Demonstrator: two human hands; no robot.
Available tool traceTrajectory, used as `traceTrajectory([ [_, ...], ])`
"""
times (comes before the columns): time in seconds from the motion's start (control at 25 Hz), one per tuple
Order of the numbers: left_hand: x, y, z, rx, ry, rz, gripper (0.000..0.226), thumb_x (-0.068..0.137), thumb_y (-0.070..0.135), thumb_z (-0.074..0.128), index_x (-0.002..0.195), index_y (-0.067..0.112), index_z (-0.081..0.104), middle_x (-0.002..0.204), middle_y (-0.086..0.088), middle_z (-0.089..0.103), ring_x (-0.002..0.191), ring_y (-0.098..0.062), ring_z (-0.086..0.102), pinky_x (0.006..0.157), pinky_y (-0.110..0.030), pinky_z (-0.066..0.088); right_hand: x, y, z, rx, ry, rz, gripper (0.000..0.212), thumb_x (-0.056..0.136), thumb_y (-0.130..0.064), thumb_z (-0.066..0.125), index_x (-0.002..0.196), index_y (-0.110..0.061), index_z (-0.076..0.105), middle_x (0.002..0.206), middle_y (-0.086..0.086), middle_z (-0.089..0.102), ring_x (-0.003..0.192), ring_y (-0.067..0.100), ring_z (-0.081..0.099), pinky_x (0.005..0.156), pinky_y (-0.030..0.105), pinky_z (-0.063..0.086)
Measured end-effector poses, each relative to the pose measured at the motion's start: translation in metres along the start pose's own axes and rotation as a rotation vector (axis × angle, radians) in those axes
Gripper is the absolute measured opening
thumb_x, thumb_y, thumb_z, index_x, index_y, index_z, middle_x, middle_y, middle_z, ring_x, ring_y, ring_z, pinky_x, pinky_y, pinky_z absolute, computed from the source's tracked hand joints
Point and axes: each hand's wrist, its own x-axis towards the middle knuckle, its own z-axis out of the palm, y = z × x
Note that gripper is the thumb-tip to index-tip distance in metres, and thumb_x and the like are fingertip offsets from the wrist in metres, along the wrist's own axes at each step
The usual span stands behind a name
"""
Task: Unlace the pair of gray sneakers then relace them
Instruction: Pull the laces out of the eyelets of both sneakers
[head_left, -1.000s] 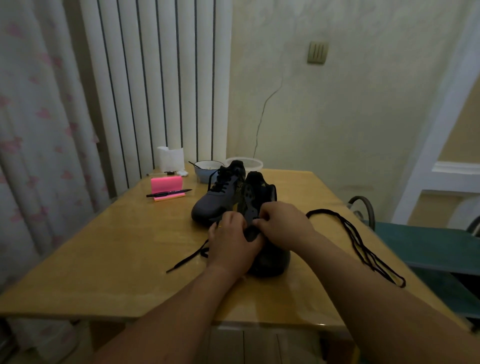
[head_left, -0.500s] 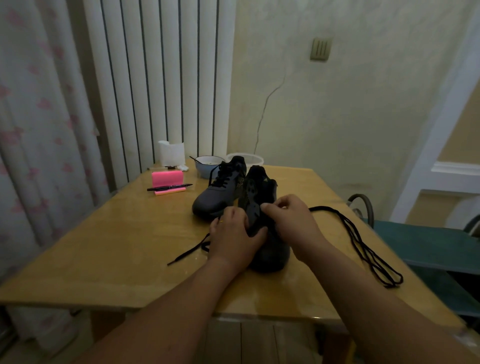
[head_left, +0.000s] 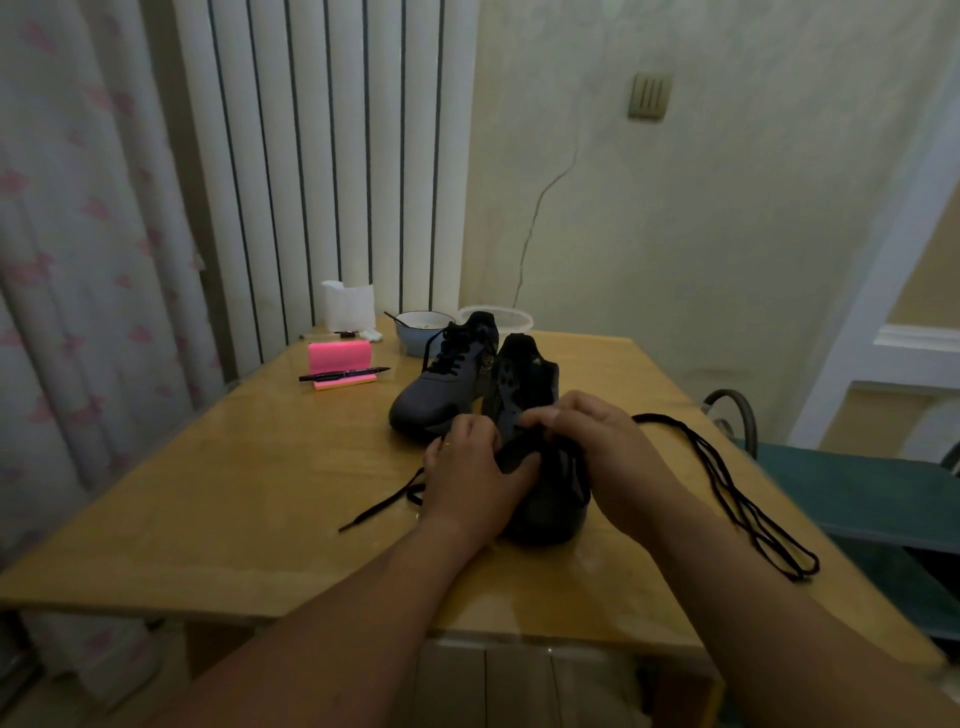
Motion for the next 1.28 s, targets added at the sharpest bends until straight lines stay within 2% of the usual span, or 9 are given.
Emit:
traceTrajectory([
  [0.08, 0.0, 0.001, 0.0, 0.019, 0.011, 0.007, 0.043, 0.085, 0.069, 0.055, 0.08, 0.037, 0.027, 0.091, 0.017, 0.033, 0.082, -0.012, 0.041, 0.104, -0.052, 0.042, -0.005, 0.002, -0.004, 0.308, 0.064, 0.012, 0.021, 0.101, -0.01, 0.051, 0.081, -0.003, 0.052, 0.076, 0.01, 0.062, 0.077, 0.029, 0.063, 0.079, 0.039, 0.053],
  [0.2, 0.0, 0.001, 0.001, 0.01, 0.012, -0.002, 0.044, 0.087, 0.067, 0.057, 0.079, 0.036, 0.028, 0.09, 0.016, 0.034, 0.082, -0.011, 0.041, 0.105, -0.052, 0.042, -0.001, 0.004, -0.014, 0.371, 0.199, 0.033, 0.025, 0.1, -0.009, 0.049, 0.077, -0.015, 0.042, 0.062, -0.001, 0.034, 0.054, 0.016, 0.032, 0.053, 0.031, 0.032],
  [0.32, -0.001, 0.001, 0.0, -0.03, 0.025, -0.013, 0.042, 0.087, 0.066, 0.058, 0.079, 0.035, 0.03, 0.089, 0.013, 0.038, 0.078, -0.007, 0.041, 0.103, -0.052, 0.042, 0.005, 0.006, -0.019, 0.023, 0.156, 0.183, 0.025, 0.102, -0.034, 0.062, 0.091, -0.011, 0.058, 0.064, -0.002, 0.041, 0.051, 0.012, 0.035, 0.048, 0.029, 0.029],
  [0.44, -0.002, 0.003, -0.002, -0.054, 0.024, -0.007, 0.04, 0.086, 0.067, 0.053, 0.079, 0.035, 0.03, 0.087, 0.011, 0.041, 0.075, -0.003, 0.039, 0.103, -0.052, 0.041, 0.012, 0.012, -0.007, -0.503, 0.085, 0.188, 0.038, 0.095, -0.057, 0.066, 0.102, -0.019, 0.066, 0.088, -0.004, 0.065, 0.077, 0.011, 0.062, 0.063, 0.032, 0.054],
  [0.64, -0.004, 0.002, -0.002, -0.092, 0.031, -0.031, 0.037, 0.085, 0.061, 0.052, 0.078, 0.031, 0.032, 0.084, 0.009, 0.042, 0.072, -0.005, 0.04, 0.105, -0.054, 0.041, 0.038, 0.011, 0.009, -0.947, 0.018, 0.052, 0.022, 0.098, -0.046, 0.063, 0.1, -0.024, 0.062, 0.093, -0.005, 0.063, 0.084, 0.015, 0.062, 0.077, 0.04, 0.059],
  [1.0, -0.004, 0.006, -0.003, -0.077, 0.007, -0.034, 0.044, 0.09, 0.062, 0.064, 0.079, 0.035, 0.031, 0.086, 0.01, 0.041, 0.074, -0.003, 0.04, 0.102, -0.051, 0.043, 0.026, -0.02, 0.015, -0.59, -0.058, -0.055, 0.025, 0.106, -0.029, 0.055, 0.093, -0.015, 0.071, 0.084, -0.002, 0.068, 0.08, 0.014, 0.064, 0.077, 0.042, 0.054],
  [1.08, -0.005, 0.006, -0.004, -0.069, 0.014, -0.035, 0.044, 0.091, 0.06, 0.063, 0.079, 0.035, 0.029, 0.085, 0.01, 0.039, 0.073, -0.003, 0.039, 0.101, -0.05, 0.043, 0.023, -0.035, 0.016, -0.369, -0.03, -0.099, 0.028, 0.108, -0.028, 0.052, 0.092, -0.015, 0.07, 0.067, -0.015, 0.064, 0.062, 0.001, 0.058, 0.059, 0.027, 0.048],
  [1.16, -0.004, 0.005, -0.004, -0.053, 0.029, -0.003, 0.043, 0.092, 0.061, 0.06, 0.077, 0.034, 0.029, 0.083, 0.01, 0.039, 0.072, -0.005, 0.039, 0.1, -0.048, 0.042, 0.027, -0.042, 0.005, -0.267, 0.099, -0.111, 0.03, 0.109, -0.029, 0.049, 0.093, -0.014, 0.069, 0.06, -0.018, 0.06, 0.055, -0.003, 0.054, 0.053, 0.017, 0.041],
  [1.28, -0.006, 0.004, -0.003, -0.009, 0.071, 0.051, 0.042, 0.097, 0.057, 0.055, 0.071, 0.033, 0.032, 0.085, 0.012, 0.039, 0.076, -0.007, 0.041, 0.099, -0.043, 0.041, 0.04, -0.018, -0.037, -0.551, 0.364, 0.023, 0.029, 0.107, -0.028, 0.048, 0.096, -0.012, 0.07, 0.085, 0.0, 0.067, 0.081, 0.02, 0.063, 0.068, 0.038, 0.051],
])
